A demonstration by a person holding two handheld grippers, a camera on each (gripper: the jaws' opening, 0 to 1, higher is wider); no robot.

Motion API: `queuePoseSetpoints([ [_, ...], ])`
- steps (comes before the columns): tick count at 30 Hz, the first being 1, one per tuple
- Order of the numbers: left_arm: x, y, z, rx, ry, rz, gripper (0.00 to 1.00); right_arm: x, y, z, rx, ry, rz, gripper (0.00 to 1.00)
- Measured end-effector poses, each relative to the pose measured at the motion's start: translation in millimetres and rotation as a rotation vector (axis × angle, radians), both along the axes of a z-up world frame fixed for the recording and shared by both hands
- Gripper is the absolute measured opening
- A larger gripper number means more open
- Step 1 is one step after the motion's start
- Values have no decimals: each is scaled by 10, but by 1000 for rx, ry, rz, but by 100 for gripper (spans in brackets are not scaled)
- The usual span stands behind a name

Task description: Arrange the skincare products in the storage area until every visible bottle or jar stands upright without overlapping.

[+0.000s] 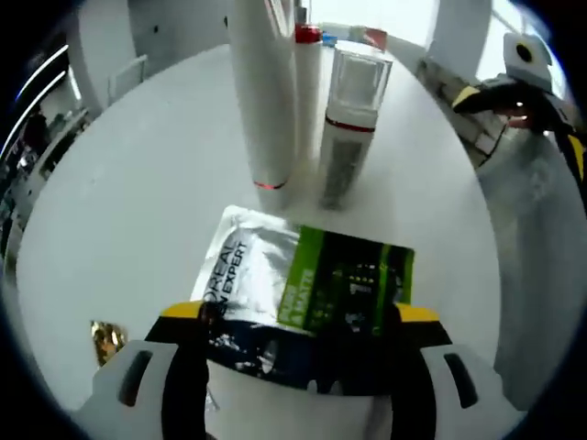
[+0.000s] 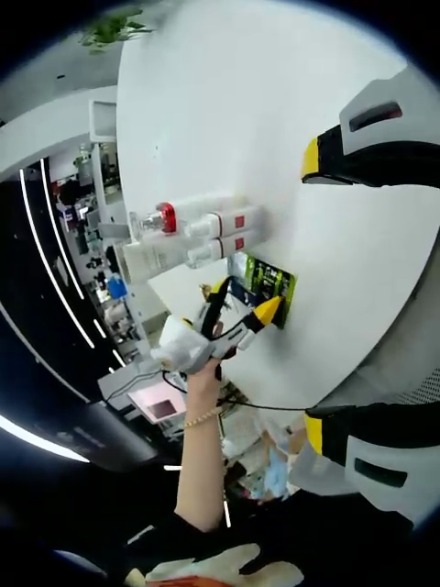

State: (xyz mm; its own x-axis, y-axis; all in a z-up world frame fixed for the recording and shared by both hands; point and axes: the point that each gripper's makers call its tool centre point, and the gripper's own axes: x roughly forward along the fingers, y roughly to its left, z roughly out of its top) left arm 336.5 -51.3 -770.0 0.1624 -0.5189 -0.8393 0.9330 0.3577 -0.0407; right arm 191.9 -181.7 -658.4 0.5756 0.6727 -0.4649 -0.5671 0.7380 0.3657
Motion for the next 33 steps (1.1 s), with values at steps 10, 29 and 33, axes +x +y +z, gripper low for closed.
queuePoseSetpoints([
  [10, 7, -40, 163, -81, 11, 87, 78, 3, 3, -4, -12, -4, 11, 99],
  [29, -187, 176, 448, -224, 15, 290, 87, -65, 75, -84, -42, -3, 62, 99],
  [33, -271, 200, 522, -239, 11, 321, 90, -75, 97, -72, -38, -9, 76, 99],
])
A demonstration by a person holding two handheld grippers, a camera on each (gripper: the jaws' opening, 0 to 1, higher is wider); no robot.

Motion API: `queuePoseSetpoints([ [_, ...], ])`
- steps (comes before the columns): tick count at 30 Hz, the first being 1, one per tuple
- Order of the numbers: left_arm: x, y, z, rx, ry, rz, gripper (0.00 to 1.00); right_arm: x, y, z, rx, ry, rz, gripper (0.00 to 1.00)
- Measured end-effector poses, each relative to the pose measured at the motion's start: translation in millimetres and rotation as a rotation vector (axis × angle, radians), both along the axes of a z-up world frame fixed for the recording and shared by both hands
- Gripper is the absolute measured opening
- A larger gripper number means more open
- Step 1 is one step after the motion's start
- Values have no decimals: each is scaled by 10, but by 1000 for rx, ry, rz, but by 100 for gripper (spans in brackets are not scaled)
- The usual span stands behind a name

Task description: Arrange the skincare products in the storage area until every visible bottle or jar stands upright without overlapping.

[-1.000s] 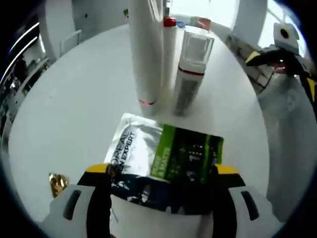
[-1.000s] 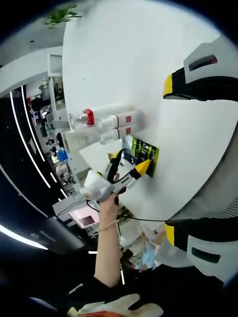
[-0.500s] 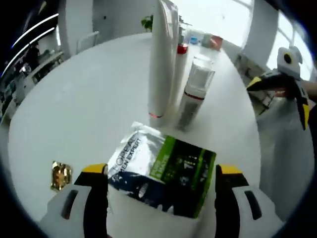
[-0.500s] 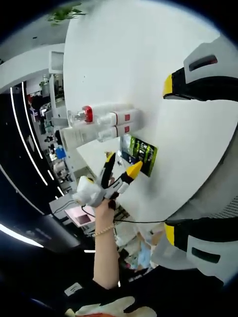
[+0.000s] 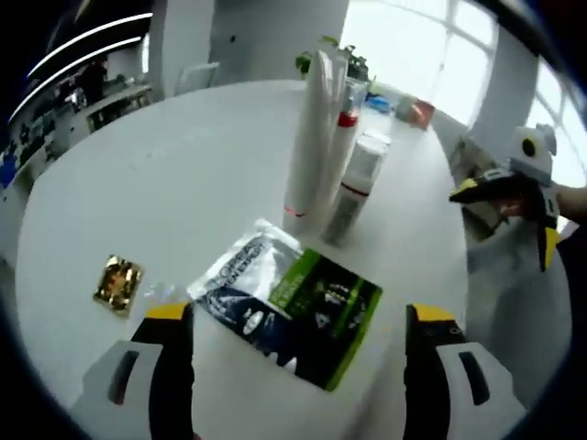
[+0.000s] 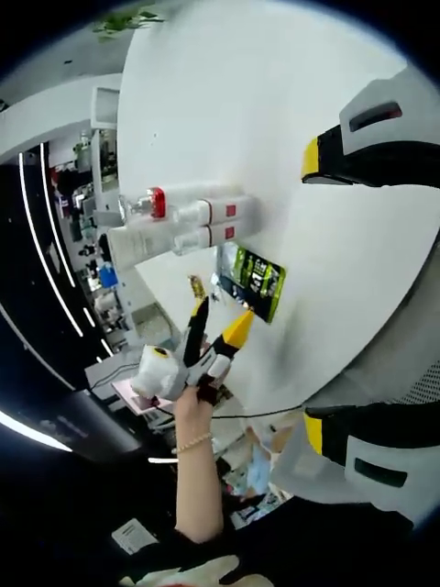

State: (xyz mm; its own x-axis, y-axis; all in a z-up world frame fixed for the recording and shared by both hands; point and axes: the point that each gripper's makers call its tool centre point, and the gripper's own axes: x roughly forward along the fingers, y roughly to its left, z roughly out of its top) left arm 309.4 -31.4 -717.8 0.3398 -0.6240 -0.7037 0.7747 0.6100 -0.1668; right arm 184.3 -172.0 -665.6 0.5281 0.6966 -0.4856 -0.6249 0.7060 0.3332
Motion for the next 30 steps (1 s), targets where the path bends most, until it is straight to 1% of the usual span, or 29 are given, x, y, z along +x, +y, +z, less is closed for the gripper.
queuePoseSetpoints([
  [4, -46, 70, 11, -6, -4, 33, 94, -14, 15, -2, -1, -3, 16, 99],
  [6, -122, 92, 37, -22, 7, 62, 96, -19, 19, -4, -2, -4, 23, 99],
  [8, -139, 142, 40, -24, 10, 78, 97, -18, 18, -11, 2, -4, 26, 99],
  [14, -304, 265, 107, -46, 13, 139, 99, -4, -2, 2, 28, -4, 14, 99],
  [16, -393, 288, 142, -52, 9, 152, 99, -2, 0, 9, 30, -8, 13, 99],
  [17, -375, 311, 138, -53, 10, 162, 99, -2, -1, 8, 27, -10, 14, 99],
  [19, -433, 340, 144, -57, 12, 180, 99, -5, 4, 15, 22, -15, 18, 99],
  [22, -457, 445, 159, -66, -3, 217, 99, -8, -1, 17, 18, -20, 28, 99],
  [25, -540, 529, 179, -85, 0, 260, 99, -16, -10, 28, 12, -26, 36, 99],
  [26, -577, 556, 191, -90, -5, 268, 99, -15, -16, 26, 11, -27, 37, 99],
  [30, -758, 556, 234, -110, -9, 286, 99, -10, -59, 42, 5, -34, 33, 99],
])
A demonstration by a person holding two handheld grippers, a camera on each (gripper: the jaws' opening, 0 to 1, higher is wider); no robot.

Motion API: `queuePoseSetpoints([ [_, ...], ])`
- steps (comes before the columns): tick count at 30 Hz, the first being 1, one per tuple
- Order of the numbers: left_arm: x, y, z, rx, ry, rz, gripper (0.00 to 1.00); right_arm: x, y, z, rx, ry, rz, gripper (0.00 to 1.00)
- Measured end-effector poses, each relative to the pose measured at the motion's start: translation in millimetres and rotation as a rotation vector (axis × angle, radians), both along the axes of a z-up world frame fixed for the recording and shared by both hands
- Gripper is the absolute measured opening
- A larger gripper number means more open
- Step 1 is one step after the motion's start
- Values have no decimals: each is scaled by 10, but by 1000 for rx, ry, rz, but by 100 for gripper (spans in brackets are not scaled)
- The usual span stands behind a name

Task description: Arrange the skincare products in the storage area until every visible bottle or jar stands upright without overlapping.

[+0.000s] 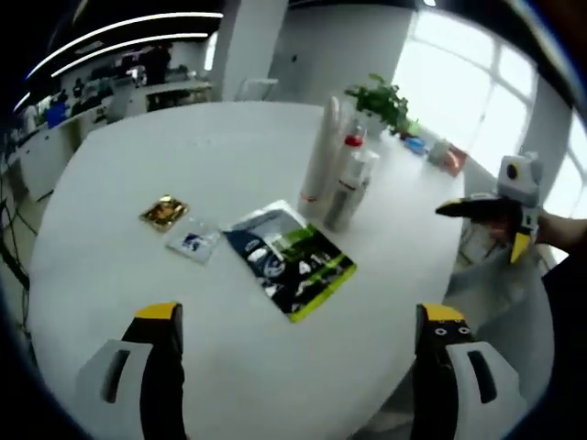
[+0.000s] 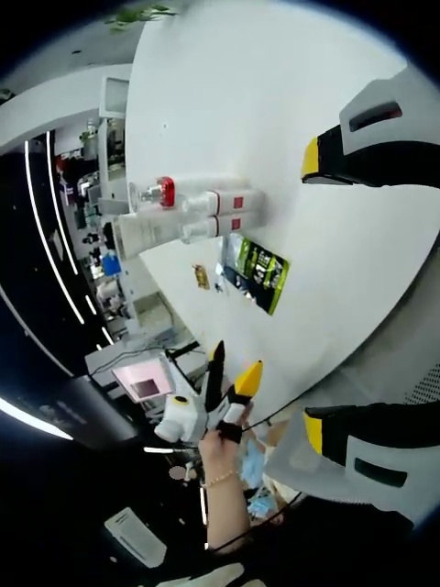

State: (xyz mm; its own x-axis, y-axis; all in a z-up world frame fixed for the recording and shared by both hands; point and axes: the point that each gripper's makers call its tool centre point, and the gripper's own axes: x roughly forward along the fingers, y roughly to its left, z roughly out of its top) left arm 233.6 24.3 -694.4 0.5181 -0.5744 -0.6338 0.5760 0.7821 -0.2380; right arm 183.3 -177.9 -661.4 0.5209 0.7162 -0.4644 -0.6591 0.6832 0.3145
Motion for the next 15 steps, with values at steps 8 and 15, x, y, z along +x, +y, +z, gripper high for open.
queuePoseSetpoints([
  [8, -215, 127, 73, 24, -22, 43, 99, -24, -42, 75, -8, -17, -4, 99],
  [15, -398, 202, 57, 25, -32, 101, 99, -50, -104, 98, -13, -31, -6, 99],
])
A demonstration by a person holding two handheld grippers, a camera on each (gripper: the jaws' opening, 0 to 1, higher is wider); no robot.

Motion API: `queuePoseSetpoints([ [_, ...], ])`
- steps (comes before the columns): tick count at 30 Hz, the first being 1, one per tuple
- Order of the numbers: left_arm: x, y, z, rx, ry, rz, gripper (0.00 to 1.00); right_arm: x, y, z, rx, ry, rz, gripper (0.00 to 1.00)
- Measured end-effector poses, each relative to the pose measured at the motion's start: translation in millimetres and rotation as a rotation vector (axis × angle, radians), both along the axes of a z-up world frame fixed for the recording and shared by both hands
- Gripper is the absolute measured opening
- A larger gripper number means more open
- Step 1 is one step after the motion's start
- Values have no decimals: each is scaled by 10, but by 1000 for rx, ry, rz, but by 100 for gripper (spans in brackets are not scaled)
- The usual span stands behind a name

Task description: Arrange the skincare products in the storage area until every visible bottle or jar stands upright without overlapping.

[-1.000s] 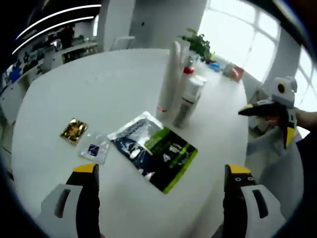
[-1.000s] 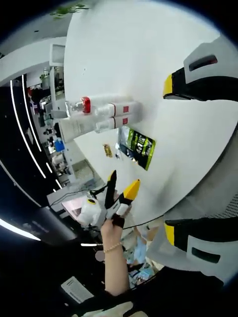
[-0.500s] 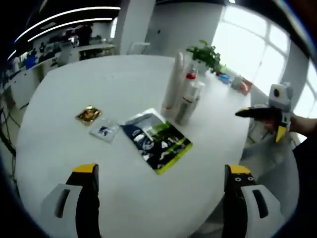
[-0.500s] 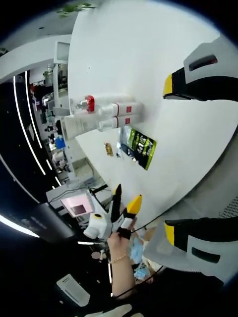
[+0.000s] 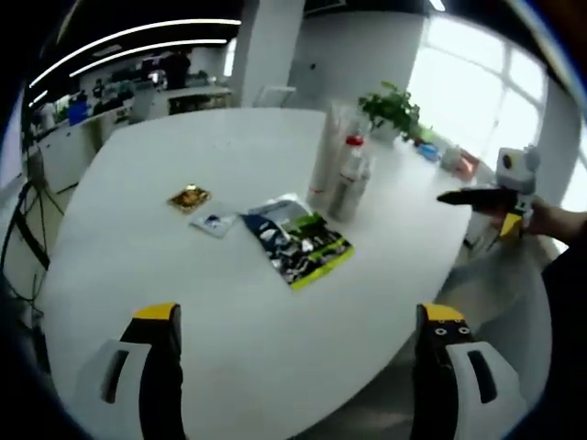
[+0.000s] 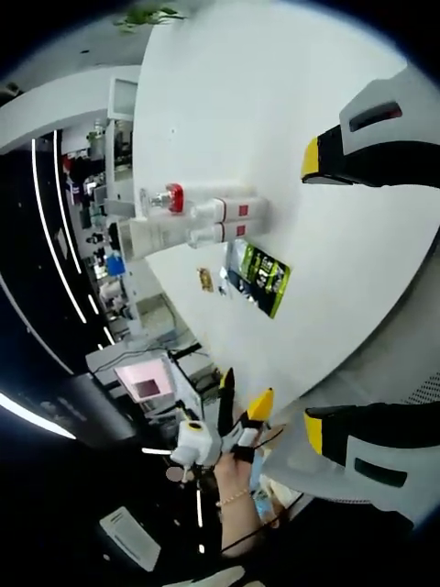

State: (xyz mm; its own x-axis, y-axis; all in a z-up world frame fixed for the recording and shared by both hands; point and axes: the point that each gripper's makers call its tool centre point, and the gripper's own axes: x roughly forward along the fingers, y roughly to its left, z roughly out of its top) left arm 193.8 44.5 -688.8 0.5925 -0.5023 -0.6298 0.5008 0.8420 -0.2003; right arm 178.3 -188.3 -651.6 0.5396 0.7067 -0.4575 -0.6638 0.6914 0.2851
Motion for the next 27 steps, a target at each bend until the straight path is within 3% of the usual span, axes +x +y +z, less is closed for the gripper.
queuePoseSetpoints([
  [6, -113, 55, -31, -13, 21, 54, 99, -20, -51, 28, 0, -8, -8, 99],
  [12, -34, 104, 15, -21, -3, 94, 97, -46, -65, 40, 0, -13, -13, 99],
  [27, -29, 174, -19, -2, 12, 109, 97, -61, -44, 29, -7, -18, 3, 99],
])
